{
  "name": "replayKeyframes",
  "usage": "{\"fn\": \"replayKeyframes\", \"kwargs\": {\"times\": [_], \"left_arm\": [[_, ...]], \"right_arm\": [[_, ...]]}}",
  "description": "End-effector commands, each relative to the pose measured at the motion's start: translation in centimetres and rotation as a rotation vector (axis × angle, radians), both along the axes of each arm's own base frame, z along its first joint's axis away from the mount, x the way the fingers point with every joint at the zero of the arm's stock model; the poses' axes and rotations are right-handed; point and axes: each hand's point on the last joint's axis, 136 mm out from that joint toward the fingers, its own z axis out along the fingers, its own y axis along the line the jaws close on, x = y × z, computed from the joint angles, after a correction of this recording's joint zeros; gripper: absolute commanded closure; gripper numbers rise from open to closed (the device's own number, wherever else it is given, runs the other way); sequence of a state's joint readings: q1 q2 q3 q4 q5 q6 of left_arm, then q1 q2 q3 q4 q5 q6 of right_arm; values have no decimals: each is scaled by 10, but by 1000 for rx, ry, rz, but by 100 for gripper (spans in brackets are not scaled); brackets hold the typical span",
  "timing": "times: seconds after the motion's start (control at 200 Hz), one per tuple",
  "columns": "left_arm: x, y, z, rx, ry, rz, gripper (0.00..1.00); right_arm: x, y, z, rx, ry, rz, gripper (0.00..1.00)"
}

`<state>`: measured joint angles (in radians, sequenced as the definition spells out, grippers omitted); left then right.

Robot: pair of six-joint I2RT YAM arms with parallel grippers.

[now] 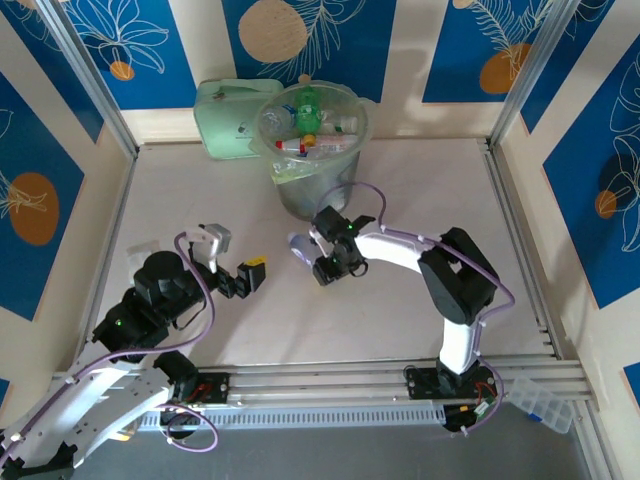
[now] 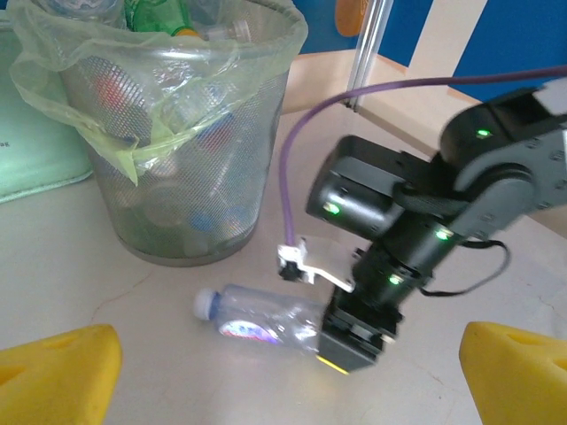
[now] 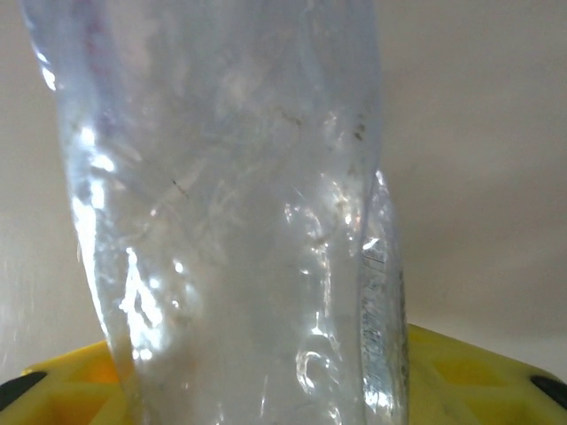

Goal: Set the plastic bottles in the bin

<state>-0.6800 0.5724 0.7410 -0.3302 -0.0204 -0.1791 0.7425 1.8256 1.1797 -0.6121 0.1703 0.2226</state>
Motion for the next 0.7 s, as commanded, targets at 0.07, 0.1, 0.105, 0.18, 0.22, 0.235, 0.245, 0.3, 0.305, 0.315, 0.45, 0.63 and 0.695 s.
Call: {"fn": "replayKeyframes", "kwargs": {"times": [0.07, 0.1, 0.105, 0.18, 0.22, 0.235, 0.245, 0.3, 0.305, 0.315, 0.45, 0.63, 0.695], "left_arm": [[13, 17, -15, -25, 102, 149, 4], [15, 23, -24, -50, 161, 203, 3], [15, 24, -26, -54, 172, 211, 3], [10, 23, -52, -139, 320, 251, 4], [6, 19, -67, -191, 395, 251, 5], [4, 18, -73, -204, 421, 249, 5], [3, 17, -76, -211, 438, 248, 5], [-3, 10, -93, -227, 501, 221, 5], [-4, 9, -94, -227, 505, 216, 6], [-5, 8, -98, -224, 514, 209, 6], [-21, 0, -134, -172, 608, 138, 8], [-41, 0, -173, -167, 704, 103, 10], [-45, 3, -178, -174, 707, 108, 10]], "right_arm": [[-65, -33, -4, -119, 101, -57, 48], [-71, -35, -4, -125, 106, -50, 47], [-72, -35, -4, -127, 107, -50, 47], [-83, -39, -3, -143, 112, -30, 42], [-84, -40, -3, -146, 109, -25, 39], [-84, -40, -2, -143, 108, -25, 38], [-85, -40, -2, -142, 107, -22, 38], [-83, -36, 2, -125, 102, -12, 34], [-83, -36, 2, -125, 103, -11, 34], [-83, -35, 2, -123, 102, -8, 33], [-70, -22, 12, -105, 73, 27, 27], [-47, -10, 11, -104, 51, 49, 28], [-41, -6, 8, -103, 52, 50, 33]]}}
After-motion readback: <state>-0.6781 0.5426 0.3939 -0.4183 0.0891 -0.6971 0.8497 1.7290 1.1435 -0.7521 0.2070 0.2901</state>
